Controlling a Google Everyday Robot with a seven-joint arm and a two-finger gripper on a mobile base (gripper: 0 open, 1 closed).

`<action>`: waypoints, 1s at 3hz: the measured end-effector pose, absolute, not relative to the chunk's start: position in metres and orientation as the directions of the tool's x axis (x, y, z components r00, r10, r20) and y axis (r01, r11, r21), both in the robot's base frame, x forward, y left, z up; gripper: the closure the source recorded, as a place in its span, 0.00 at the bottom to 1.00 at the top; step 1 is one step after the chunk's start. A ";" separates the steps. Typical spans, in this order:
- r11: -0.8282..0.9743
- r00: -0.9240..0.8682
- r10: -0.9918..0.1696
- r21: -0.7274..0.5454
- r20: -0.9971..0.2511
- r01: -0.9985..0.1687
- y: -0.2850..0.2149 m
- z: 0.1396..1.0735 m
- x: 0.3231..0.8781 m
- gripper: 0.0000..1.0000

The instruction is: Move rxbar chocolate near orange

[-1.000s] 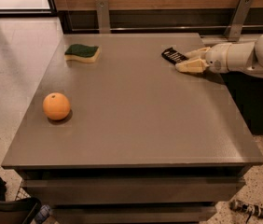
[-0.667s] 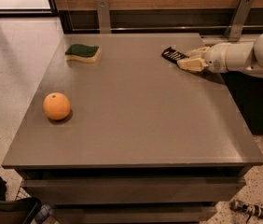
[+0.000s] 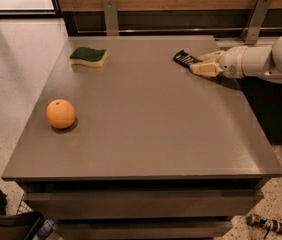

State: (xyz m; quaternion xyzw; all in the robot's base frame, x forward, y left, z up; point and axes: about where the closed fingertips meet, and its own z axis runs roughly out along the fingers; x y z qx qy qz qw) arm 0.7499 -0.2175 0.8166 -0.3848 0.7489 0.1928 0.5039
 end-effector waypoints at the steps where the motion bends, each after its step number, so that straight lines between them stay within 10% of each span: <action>1: 0.629 -0.196 -0.382 -0.099 -0.903 -0.771 -0.218 0.817 0.750 1.00; 3: 0.610 -0.186 -0.390 -0.102 -0.902 -0.786 -0.222 0.843 0.735 1.00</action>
Offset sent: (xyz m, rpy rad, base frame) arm -0.0308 -0.0224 0.0860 -0.0037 -0.0294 0.0674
